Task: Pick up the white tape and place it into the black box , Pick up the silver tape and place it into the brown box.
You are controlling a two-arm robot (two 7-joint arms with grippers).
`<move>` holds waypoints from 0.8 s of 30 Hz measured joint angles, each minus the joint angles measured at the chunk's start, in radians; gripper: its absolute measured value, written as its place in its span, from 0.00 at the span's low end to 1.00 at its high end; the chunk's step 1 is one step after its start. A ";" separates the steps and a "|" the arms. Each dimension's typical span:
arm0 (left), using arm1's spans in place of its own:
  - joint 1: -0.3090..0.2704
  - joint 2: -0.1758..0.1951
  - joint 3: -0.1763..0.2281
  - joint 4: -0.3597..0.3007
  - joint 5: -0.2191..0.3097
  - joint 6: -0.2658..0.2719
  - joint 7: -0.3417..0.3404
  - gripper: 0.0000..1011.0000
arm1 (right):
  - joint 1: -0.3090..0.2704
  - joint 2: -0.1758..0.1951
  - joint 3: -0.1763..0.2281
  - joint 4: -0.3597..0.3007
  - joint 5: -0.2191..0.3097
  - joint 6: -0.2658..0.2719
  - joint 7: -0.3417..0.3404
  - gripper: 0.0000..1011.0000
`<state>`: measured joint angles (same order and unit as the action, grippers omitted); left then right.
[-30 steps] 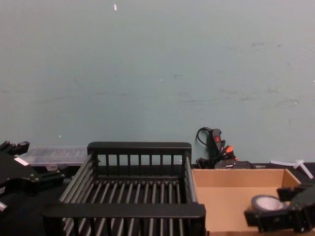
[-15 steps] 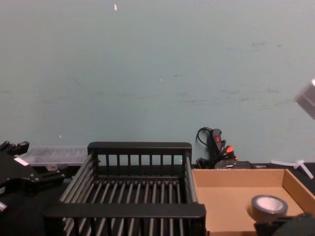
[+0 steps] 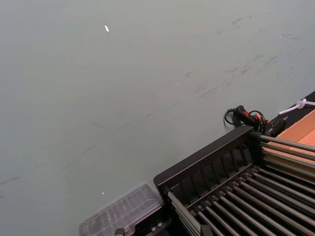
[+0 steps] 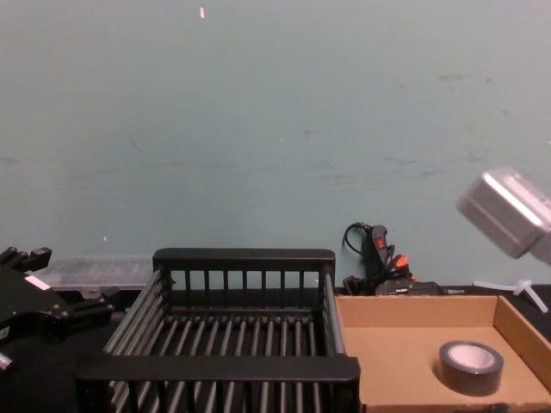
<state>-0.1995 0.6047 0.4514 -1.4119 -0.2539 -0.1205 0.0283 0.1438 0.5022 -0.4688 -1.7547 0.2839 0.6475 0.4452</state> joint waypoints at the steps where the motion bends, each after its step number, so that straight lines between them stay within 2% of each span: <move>1: 0.000 0.000 0.000 0.000 0.000 0.000 0.000 0.99 | 0.005 -0.002 -0.008 0.004 0.000 0.007 -0.001 0.99; 12: 0.000 0.000 0.000 0.000 0.000 0.000 0.000 0.99 | 0.039 -0.018 -0.048 0.038 -0.021 0.037 -0.009 0.99; 24: 0.000 0.000 0.000 0.000 0.000 0.000 0.000 0.99 | 0.061 -0.031 -0.075 0.070 -0.051 0.041 -0.001 0.99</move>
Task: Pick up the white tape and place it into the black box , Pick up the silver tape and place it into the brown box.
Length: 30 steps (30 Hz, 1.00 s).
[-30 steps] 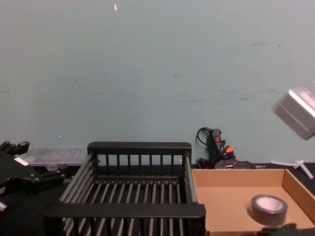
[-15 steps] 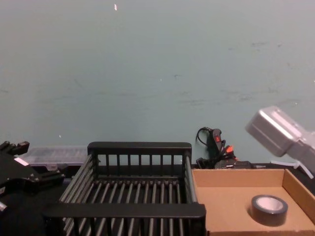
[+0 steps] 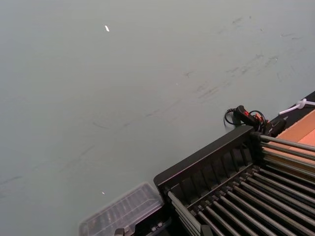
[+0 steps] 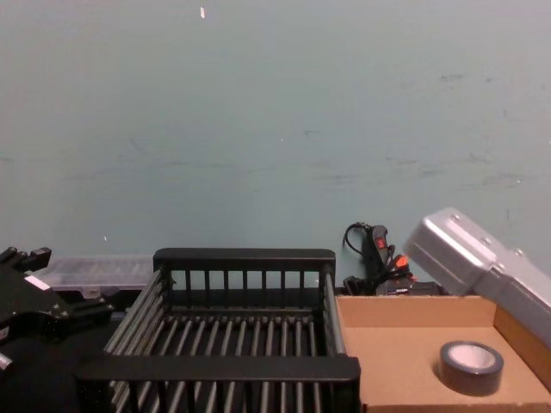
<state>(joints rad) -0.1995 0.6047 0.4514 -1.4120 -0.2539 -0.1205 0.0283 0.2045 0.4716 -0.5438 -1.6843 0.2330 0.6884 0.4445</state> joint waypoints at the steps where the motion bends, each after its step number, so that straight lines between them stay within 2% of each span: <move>1: 0.000 0.000 0.000 0.000 0.000 0.000 0.000 0.99 | 0.002 -0.001 -0.003 0.003 -0.004 0.000 0.002 0.99; 30: 0.000 0.000 0.000 0.000 0.000 0.000 0.000 0.99 | 0.003 -0.015 -0.005 0.024 -0.032 -0.005 0.023 0.99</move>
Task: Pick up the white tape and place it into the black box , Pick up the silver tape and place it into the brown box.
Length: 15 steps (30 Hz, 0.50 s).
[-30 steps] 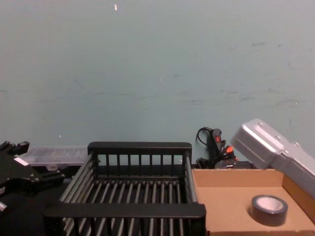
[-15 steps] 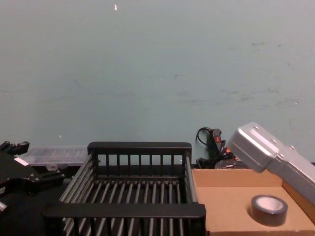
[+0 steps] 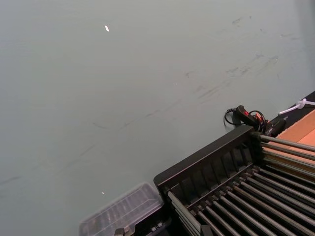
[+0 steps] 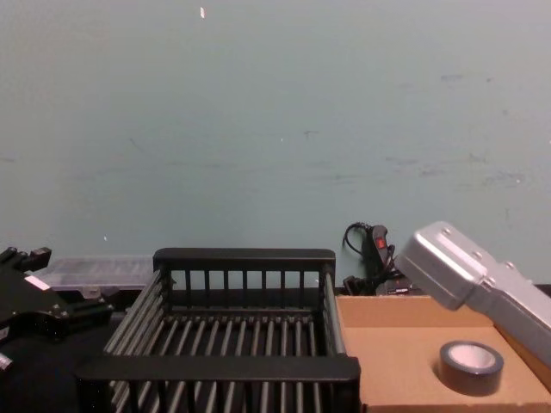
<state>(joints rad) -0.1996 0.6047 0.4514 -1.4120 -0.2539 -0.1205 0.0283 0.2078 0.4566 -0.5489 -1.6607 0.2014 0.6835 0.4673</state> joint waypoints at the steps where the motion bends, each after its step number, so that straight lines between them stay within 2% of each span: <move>1: 0.000 0.000 0.000 0.000 0.000 0.000 0.000 0.99 | -0.001 0.000 0.000 0.000 -0.001 0.000 0.000 0.99; 15: 0.000 0.000 0.000 0.000 0.000 0.000 0.000 0.99 | -0.003 0.000 -0.003 -0.003 -0.014 -0.003 -0.001 0.99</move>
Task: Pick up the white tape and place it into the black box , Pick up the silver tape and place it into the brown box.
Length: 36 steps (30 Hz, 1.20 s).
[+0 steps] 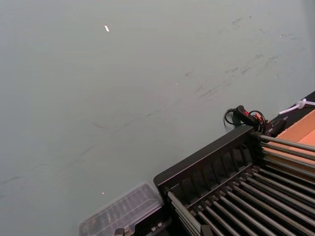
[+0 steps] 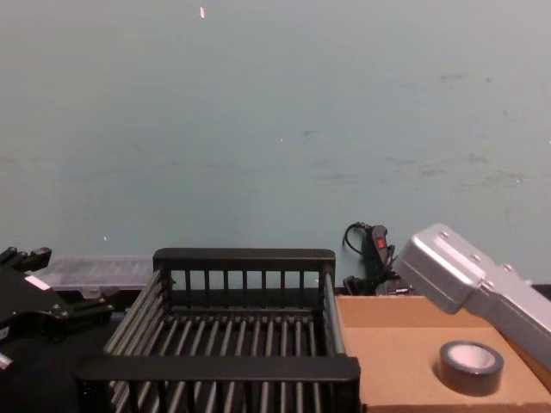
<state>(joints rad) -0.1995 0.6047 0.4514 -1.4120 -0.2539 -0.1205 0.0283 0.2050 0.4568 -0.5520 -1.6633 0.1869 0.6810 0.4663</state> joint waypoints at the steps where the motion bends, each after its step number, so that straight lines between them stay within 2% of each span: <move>1: 0.000 0.000 0.000 0.000 0.000 0.000 0.000 0.99 | 0.000 0.000 0.000 0.000 0.000 0.000 0.000 0.99; 7: 0.000 0.000 0.000 0.000 0.000 0.000 0.000 0.99 | 0.000 0.000 0.000 0.000 0.002 0.000 0.000 0.97; 9: 0.000 0.000 0.000 0.000 0.000 0.000 0.000 0.99 | 0.000 0.000 0.000 0.000 0.003 0.000 -0.001 0.90; 11: 0.000 0.000 0.000 0.000 0.000 0.000 0.000 0.99 | 0.000 0.000 0.001 0.000 0.003 0.000 -0.001 0.88; 25: 0.000 0.000 0.000 0.000 0.000 0.000 0.000 0.99 | 0.000 0.000 0.001 0.000 0.005 0.001 -0.001 0.45; 29: 0.000 0.000 0.000 0.000 0.000 0.000 0.000 0.99 | 0.000 0.000 0.001 0.000 0.006 0.001 -0.001 0.30; 34: 0.000 0.000 0.000 0.000 0.000 0.000 0.000 0.99 | 0.000 0.000 0.001 0.000 0.006 0.001 -0.001 0.18; 36: 0.000 0.000 0.000 0.000 0.000 0.000 0.000 0.99 | 0.000 0.000 0.001 0.000 0.006 0.001 -0.001 0.16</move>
<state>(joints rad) -0.1995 0.6047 0.4514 -1.4120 -0.2539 -0.1205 0.0283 0.2050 0.4568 -0.5508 -1.6634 0.1926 0.6818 0.4657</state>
